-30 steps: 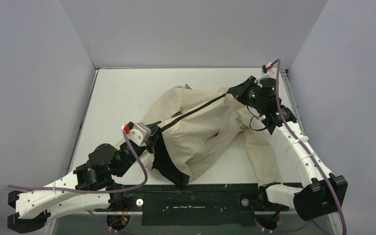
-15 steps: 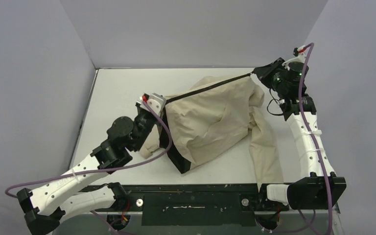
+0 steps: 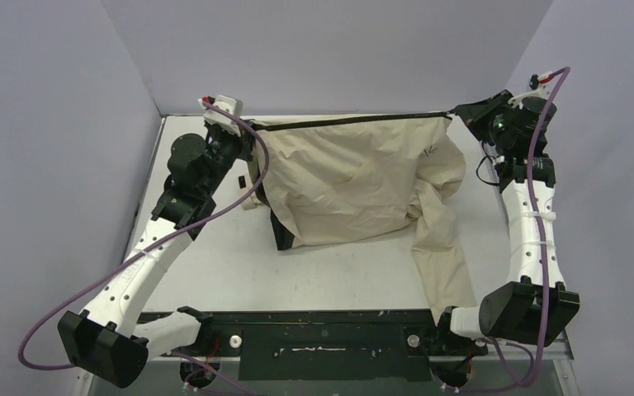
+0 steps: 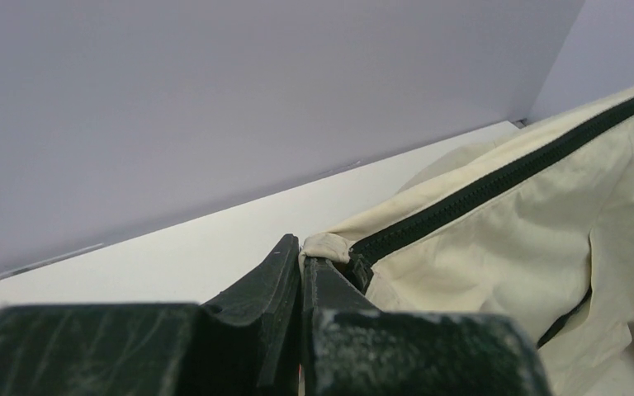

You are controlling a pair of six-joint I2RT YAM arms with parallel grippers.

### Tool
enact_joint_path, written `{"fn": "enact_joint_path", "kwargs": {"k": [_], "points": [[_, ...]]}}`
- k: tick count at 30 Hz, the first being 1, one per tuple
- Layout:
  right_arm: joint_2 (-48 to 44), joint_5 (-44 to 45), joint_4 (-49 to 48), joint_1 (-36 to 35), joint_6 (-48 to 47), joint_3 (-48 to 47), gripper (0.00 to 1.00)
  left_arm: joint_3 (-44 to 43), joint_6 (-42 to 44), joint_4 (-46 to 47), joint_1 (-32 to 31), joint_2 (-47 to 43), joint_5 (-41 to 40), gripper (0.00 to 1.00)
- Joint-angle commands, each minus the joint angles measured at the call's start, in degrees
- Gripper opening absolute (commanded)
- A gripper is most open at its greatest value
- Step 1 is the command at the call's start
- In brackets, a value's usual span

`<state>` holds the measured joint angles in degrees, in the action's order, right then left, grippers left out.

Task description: Zip up the jacket

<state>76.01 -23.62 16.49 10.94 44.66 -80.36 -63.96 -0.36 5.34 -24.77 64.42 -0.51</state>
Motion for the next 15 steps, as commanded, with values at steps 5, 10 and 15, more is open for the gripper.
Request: {"fn": "enact_joint_path", "kwargs": {"k": [5,10,15], "points": [[0.3,0.7,-6.9,9.5,2.1,-4.5,0.0,-5.4,0.0,2.7,9.3,-2.2,-6.7,0.0],[0.0,-1.6,-7.9,12.1,2.9,-2.9,0.0,-4.4,2.4,1.1,10.3,-3.5,-9.2,0.0],[-0.2,-2.7,-9.0,14.0,4.2,-1.2,0.0,-4.0,4.8,-1.7,10.8,-3.5,-14.2,0.0]]}}
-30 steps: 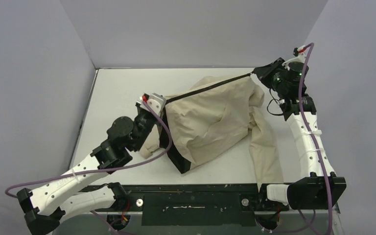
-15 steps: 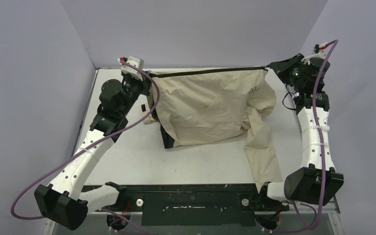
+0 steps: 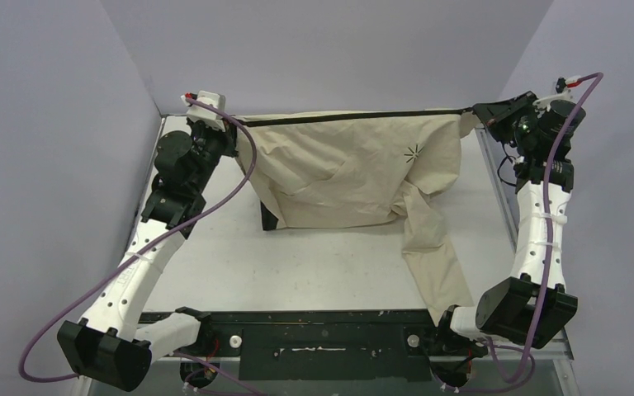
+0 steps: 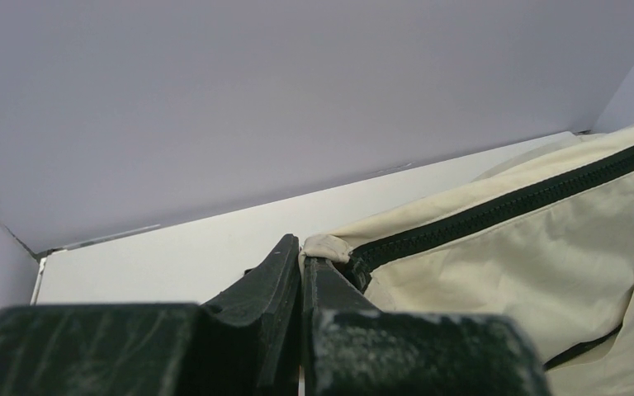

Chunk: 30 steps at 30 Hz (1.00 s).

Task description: Zip up the jacket

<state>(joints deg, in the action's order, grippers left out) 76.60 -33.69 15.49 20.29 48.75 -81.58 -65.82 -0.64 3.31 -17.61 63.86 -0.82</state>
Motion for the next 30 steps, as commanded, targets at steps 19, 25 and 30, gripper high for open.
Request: {"fn": "enact_joint_path", "kwargs": {"k": [19,25,30], "points": [[0.2,7.3,-8.2,7.2,0.8,0.0,0.0,-0.4,13.3,-4.8,5.8,-2.5,-25.6,0.0],[0.1,5.8,-10.4,7.8,2.5,-0.6,0.0,0.4,13.1,-4.6,5.8,-2.5,-20.8,0.0],[0.1,6.5,-9.2,9.3,1.9,-1.6,0.0,0.5,13.3,-5.4,5.9,-1.8,-21.8,0.0]]}}
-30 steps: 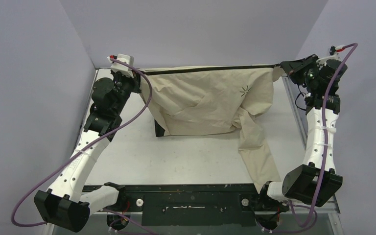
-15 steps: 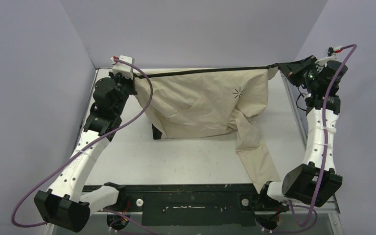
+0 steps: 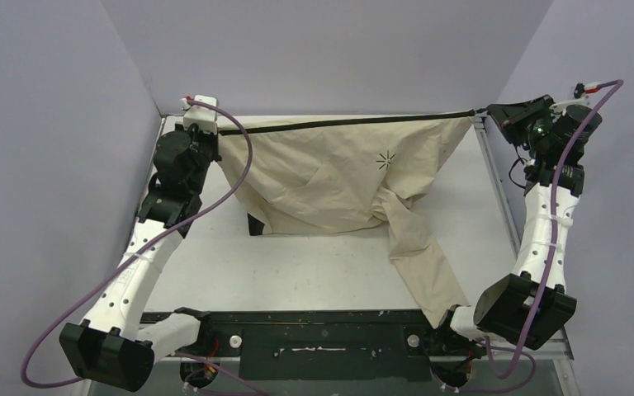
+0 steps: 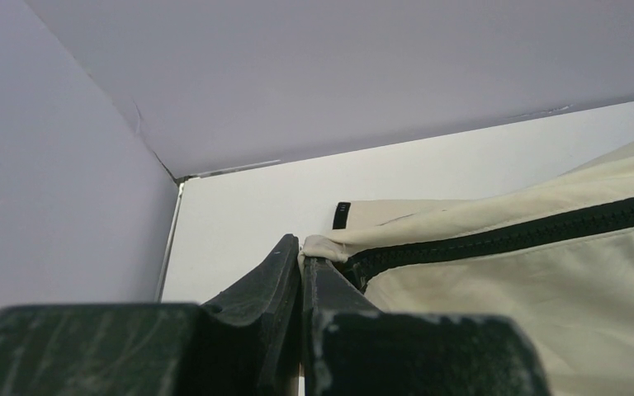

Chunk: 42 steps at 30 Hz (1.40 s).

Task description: Zip up the jacket

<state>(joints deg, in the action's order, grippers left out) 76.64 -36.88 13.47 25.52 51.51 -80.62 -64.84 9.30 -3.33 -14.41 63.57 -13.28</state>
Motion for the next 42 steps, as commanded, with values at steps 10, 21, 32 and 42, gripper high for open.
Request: {"fn": "enact_joint_path", "kwargs": {"k": [10,21,32,42], "points": [[2.8,-1.3,-15.2,4.0,3.6,4.4,0.16,-0.8,-4.2,-2.1,2.7,5.0,7.1,0.63],[-0.5,-0.3,-3.7,3.1,-3.5,9.8,0.66,-4.6,-22.9,-14.6,5.3,9.3,1.4,0.97],[-1.9,0.0,8.9,-6.9,-17.0,7.3,0.74,-6.6,-28.0,-39.3,7.5,11.2,6.4,0.97],[-2.5,7.2,22.3,-23.4,-38.6,3.5,0.92,-4.2,-28.1,-40.6,6.8,-0.6,10.9,0.97]]}}
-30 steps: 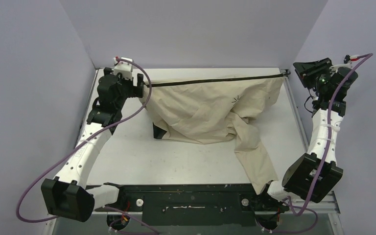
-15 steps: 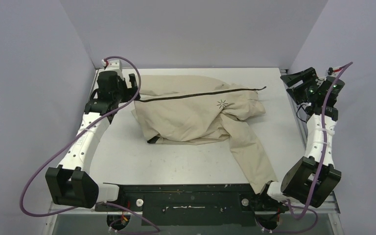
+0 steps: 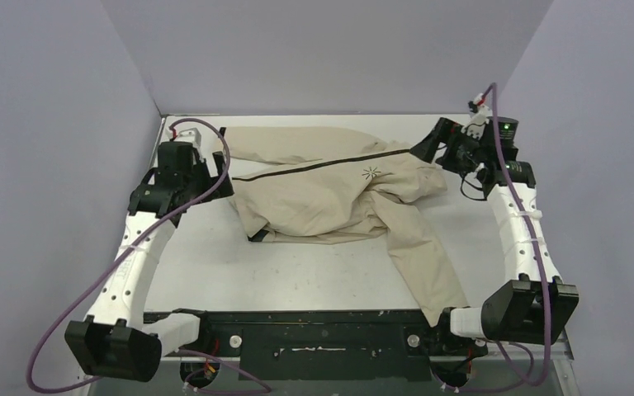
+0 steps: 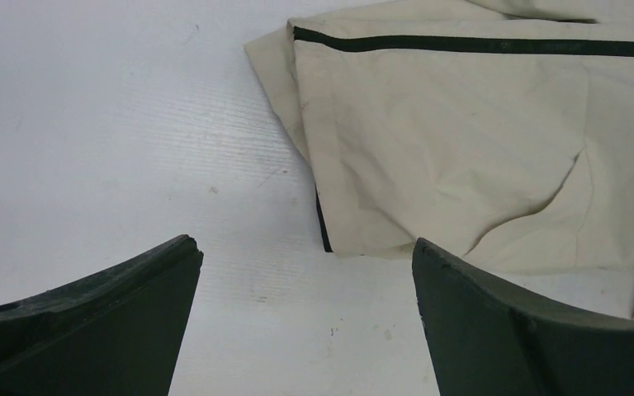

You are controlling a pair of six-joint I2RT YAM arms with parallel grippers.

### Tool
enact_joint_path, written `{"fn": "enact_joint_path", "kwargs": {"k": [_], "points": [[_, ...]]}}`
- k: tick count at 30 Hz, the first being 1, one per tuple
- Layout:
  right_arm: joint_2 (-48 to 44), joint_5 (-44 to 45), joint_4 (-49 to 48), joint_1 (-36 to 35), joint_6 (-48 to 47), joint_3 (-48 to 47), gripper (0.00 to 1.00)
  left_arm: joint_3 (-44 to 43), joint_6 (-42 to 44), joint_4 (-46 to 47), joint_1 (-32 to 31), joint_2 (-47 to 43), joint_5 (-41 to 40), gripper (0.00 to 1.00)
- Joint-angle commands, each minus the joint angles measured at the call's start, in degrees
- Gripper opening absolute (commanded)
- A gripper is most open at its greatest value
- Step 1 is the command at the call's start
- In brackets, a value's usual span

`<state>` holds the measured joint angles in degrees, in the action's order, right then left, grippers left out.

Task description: Zip up the jacket

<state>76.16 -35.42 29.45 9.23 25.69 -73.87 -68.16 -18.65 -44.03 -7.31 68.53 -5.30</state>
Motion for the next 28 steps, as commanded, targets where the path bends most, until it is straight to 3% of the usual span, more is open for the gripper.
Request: {"fn": "enact_joint_path", "kwargs": {"k": [1,4,8,12,18,28], "points": [[-2.5,8.8,7.7,-9.5,-14.5,-3.5,0.95,-0.7,0.0,0.3,-0.6,-6.6,2.7,0.97],[-5.5,20.5,7.5,-15.3,-17.0,-2.0,1.0,0.3,0.7,1.6,-1.0,-9.7,1.6,0.97],[-11.3,33.0,5.1,-15.7,-15.4,1.5,1.0,0.7,-0.4,2.5,-0.8,-12.3,-3.0,0.97],[-16.5,40.1,4.5,-16.3,-14.4,4.4,1.0,1.2,-2.5,3.7,-0.9,-14.2,-4.3,0.97],[-24.0,45.6,3.9,-16.4,-13.4,8.5,1.0,2.8,-6.5,6.7,-0.9,-14.5,-7.4,0.97],[-29.6,45.5,7.6,-16.3,-12.9,9.9,1.0,4.2,-6.3,7.6,-0.9,-14.9,-6.2,0.97]]}}
